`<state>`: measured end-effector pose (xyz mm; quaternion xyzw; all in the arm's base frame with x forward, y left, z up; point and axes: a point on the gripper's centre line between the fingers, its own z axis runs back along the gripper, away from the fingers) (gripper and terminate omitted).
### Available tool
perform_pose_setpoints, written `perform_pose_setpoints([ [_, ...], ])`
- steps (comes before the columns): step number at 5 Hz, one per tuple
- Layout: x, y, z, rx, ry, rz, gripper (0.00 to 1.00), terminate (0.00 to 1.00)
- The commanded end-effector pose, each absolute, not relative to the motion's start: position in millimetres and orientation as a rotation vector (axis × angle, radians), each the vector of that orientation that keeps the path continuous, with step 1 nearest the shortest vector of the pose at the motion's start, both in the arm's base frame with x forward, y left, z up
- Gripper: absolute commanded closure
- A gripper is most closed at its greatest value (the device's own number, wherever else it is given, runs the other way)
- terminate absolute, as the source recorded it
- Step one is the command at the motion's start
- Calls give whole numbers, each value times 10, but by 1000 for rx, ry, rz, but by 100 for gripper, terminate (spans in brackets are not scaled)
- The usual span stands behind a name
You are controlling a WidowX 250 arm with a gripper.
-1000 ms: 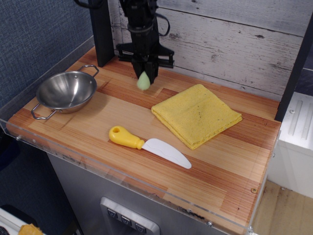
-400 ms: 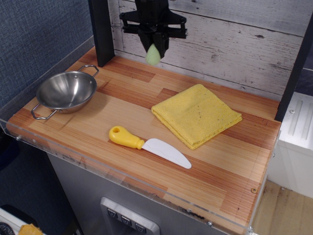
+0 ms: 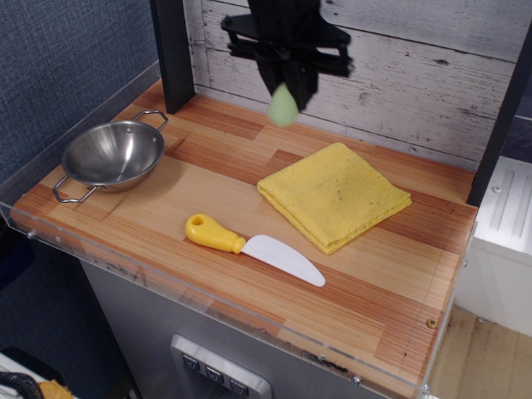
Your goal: Put the green peep on the right front corner.
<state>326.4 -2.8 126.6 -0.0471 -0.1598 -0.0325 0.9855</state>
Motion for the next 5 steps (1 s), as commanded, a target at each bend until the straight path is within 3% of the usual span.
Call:
perform_pose_setpoints([
  [1, 2733, -395, 1240, -88, -345, -290, 100, 0],
  [3, 2527, -720, 1020, -98, -310, -423, 100, 0],
  [5, 2459, -898, 597, -87, -259, -497, 100, 0],
])
